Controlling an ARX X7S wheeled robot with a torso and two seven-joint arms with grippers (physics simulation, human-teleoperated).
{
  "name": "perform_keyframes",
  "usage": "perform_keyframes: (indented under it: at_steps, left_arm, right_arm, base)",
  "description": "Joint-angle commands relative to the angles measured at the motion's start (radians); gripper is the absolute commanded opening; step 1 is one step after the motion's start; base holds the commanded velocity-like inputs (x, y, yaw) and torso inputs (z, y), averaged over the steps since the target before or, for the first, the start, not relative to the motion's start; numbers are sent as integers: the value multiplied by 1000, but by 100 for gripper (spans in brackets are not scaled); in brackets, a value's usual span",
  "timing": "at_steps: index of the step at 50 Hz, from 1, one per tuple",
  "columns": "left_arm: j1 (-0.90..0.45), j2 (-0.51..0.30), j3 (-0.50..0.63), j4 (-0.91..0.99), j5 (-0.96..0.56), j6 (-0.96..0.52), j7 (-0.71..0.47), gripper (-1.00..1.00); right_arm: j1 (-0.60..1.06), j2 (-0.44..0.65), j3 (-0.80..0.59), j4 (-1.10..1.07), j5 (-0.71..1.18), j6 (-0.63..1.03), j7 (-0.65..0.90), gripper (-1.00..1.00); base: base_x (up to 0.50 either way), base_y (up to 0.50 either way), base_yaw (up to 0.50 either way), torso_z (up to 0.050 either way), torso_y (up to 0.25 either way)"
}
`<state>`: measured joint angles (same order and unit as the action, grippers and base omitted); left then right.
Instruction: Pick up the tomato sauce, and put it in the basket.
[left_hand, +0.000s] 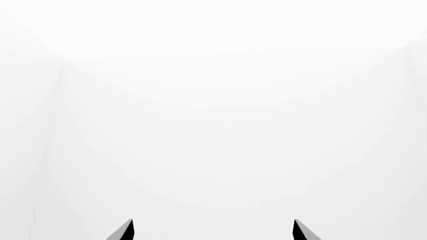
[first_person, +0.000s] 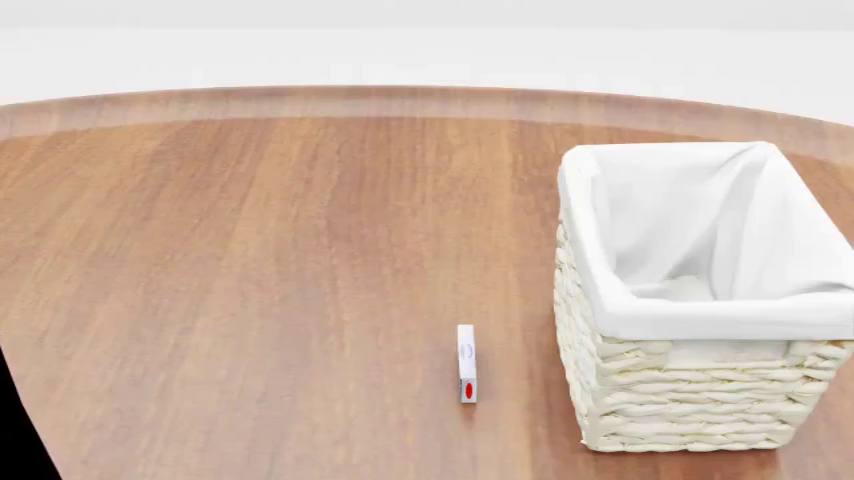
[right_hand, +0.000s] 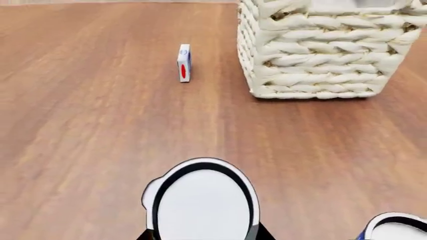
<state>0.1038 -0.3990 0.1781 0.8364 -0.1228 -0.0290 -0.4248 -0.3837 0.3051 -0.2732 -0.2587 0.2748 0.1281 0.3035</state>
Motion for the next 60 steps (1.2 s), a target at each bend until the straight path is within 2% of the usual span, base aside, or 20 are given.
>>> perform_keyframes:
  at_steps: [1, 9, 15, 22, 34, 45, 60]
  left_arm:
    - [8, -5, -3, 5, -3, 8, -4, 100]
    - [13, -7, -3, 4, -3, 15, -7, 100]
    - [18, -8, 2, 0, 1, 21, -7, 100]
    - [18, -9, 5, -3, -1, 21, -9, 100]
    - [18, -9, 24, 15, 16, 6, -13, 100]
    - [12, -10, 39, -1, 28, 7, -11, 100]
    - [22, -19, 48, 22, 46, -7, -18, 100]
  right_arm:
    - [-13, 35, -12, -197, -98, 74, 61, -100]
    - [-15, 52, -23, -267, -156, 85, 93, -100]
    - [-18, 64, -20, -299, -218, 13, 120, -100]
    - [10, 74, -7, -346, -240, 35, 135, -100]
    - [217, 87, 45, -423, -247, 176, 131, -100]
    - [421, 58, -17, -334, -286, 148, 100, -100]
    - [594, 77, 23, -249, -280, 152, 73, -100]
  base:
    - [0, 0, 0, 0, 0]
    - [0, 0, 0, 0, 1]
    - [0, 0, 0, 0, 0]
    - [0, 0, 0, 0, 0]
    - [0, 0, 0, 0, 0]
    - [0, 0, 0, 0, 0]
    - [0, 0, 0, 0, 1]
